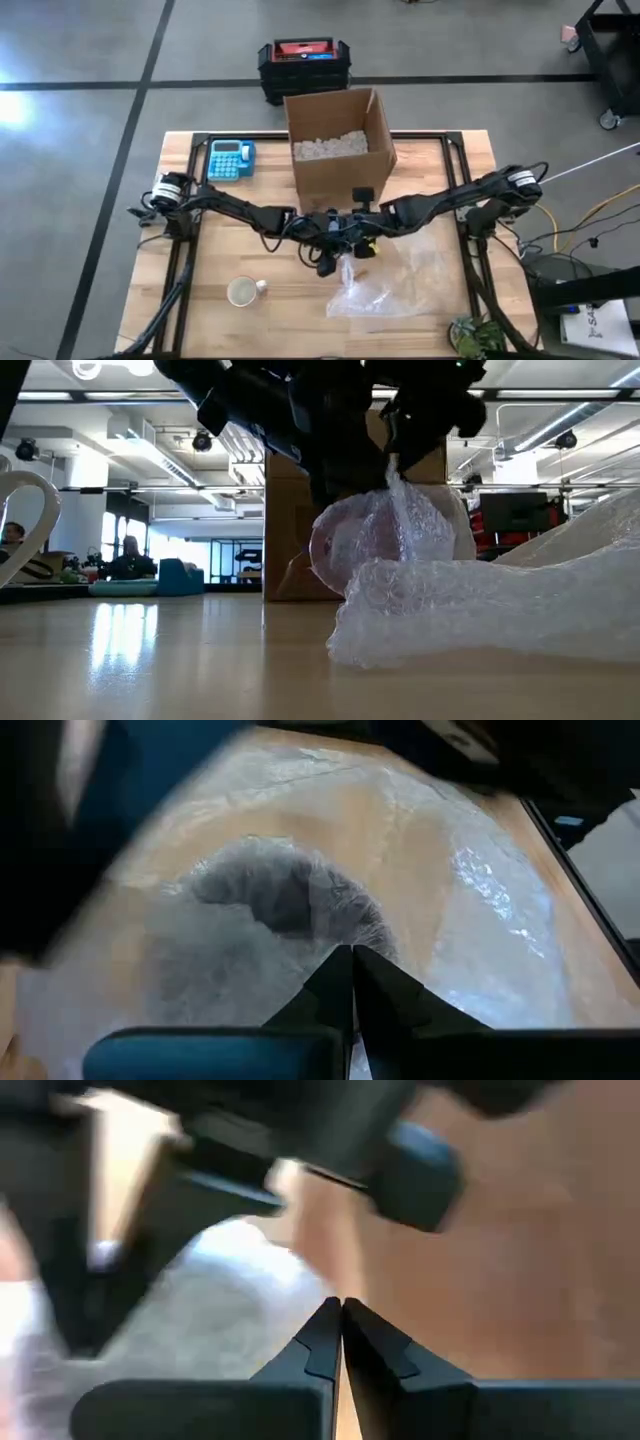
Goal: Wrap mug
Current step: Wrap the purple mug with bubble wrap
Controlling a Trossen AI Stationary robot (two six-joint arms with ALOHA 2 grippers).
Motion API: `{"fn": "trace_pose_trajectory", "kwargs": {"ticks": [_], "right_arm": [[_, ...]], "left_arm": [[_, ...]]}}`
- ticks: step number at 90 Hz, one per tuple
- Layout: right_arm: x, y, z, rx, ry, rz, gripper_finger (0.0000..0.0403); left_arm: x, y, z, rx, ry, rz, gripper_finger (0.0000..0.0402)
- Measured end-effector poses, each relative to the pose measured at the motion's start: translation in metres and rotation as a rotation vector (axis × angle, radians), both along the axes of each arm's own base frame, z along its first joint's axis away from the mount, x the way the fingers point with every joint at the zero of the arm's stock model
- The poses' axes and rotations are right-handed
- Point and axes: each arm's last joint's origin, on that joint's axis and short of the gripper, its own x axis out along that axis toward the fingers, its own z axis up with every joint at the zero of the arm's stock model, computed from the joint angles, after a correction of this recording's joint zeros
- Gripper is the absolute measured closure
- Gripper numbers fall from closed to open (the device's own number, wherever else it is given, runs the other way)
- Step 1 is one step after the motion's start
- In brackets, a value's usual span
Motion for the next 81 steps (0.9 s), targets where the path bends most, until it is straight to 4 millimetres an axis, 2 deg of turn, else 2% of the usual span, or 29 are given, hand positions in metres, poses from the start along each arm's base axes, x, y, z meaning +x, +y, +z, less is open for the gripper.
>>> {"fn": "trace_pose_trajectory", "kwargs": {"ticks": [14,32,38,50,63,72,81], "right_arm": [[-0.006,0.020,-0.006,0.068,0.025,0.052,0.0403],[-0.013,0.014,-0.040,0.085,0.074,-0.010,0.0403],[-0.012,0.013,-0.045,0.084,0.050,-0.022,0.0403],[-0.010,0.013,-0.045,0.097,0.020,-0.025,0.0403],[-0.009,0.015,-0.043,0.098,0.023,-0.010,0.0403],[-0.009,0.015,-0.043,0.100,0.022,-0.007,0.0403],[-0.009,0.015,-0.043,0.098,0.022,-0.002,0.0403]], "left_arm": [[0.001,0.000,0.001,-0.007,-0.007,0.002,0.0401],[0.001,0.001,0.003,-0.005,-0.020,0.007,0.0401],[0.000,0.001,0.007,-0.011,-0.030,0.005,0.0401],[-0.009,0.001,0.024,-0.018,-0.027,0.000,0.0402],[-0.025,0.006,0.054,0.050,-0.052,0.078,0.0402],[-0.030,0.016,0.056,0.174,-0.024,0.203,0.0402],[-0.023,0.028,0.049,0.189,-0.025,0.237,0.0402]]}}
